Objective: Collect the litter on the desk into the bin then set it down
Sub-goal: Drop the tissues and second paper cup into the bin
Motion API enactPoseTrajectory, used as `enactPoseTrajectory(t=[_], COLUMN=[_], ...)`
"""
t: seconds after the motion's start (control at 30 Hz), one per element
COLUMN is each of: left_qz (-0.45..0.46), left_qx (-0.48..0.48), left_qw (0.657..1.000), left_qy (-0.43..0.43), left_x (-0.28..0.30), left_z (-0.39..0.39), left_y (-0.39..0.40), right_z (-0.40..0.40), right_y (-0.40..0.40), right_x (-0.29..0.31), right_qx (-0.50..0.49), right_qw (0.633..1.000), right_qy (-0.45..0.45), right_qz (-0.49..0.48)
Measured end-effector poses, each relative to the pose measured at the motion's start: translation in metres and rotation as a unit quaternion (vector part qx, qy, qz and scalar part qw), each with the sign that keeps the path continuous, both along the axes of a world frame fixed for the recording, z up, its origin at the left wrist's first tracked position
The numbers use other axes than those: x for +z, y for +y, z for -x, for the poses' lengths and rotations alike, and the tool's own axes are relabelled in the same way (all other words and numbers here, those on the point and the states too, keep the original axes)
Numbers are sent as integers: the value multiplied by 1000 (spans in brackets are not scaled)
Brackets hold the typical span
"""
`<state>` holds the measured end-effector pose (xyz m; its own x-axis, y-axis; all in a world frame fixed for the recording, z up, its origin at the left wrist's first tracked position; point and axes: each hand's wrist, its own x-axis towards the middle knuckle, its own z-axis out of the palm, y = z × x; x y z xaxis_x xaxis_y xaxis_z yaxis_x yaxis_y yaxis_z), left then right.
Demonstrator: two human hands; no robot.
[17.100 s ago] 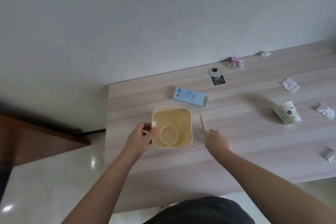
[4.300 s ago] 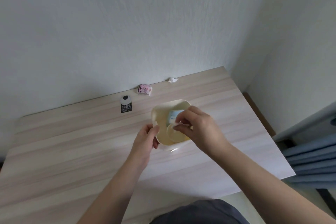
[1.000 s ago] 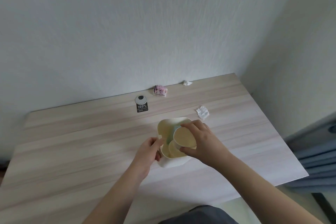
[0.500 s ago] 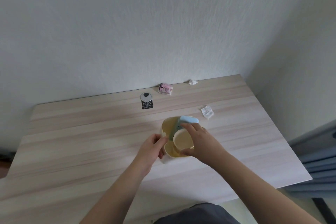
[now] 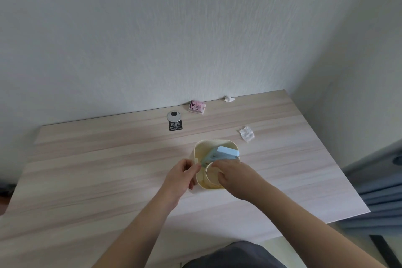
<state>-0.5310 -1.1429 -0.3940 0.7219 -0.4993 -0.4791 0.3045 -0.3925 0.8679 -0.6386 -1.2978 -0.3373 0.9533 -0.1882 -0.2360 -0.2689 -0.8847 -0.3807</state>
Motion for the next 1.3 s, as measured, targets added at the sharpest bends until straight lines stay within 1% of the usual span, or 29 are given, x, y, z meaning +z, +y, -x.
enactPoseTrajectory(t=[0.1,0.23,0.33,0.4,0.57,0.77,0.87,1.03,1.3], left_qz=[1,5,6,1,-5,0,0,-2,-1], left_qx=[-4,11,24,23,26,59,95,140,148], left_qw=[1000,1000,1000,1000,1000,998,995,990,989], left_qy=[-2,2,6,7,4,11,6,-1,-23], left_x=[0,-5,-9,-12,-16,-11,-9,-9,2], left_z=[-1,-5,-7,-9,-13,-19,-19,-18,-24], left_y=[4,10,13,13,2,-28,-46,-74,-109], right_z=[2,9,14,18,26,11,-1,-27,-63], right_y=[5,2,-9,-19,-55,-114,-145,-189,-229], right_x=[3,12,16,17,9,-6,-18,-50,-94], right_qx=[8,25,-3,-36,-84,-90,-99,-84,-66], right_qw=[1000,993,984,981,984,989,990,995,996], right_qy=[-14,-113,-170,-182,-147,-99,-84,-12,54], right_qz=[-5,21,46,52,62,63,59,57,38])
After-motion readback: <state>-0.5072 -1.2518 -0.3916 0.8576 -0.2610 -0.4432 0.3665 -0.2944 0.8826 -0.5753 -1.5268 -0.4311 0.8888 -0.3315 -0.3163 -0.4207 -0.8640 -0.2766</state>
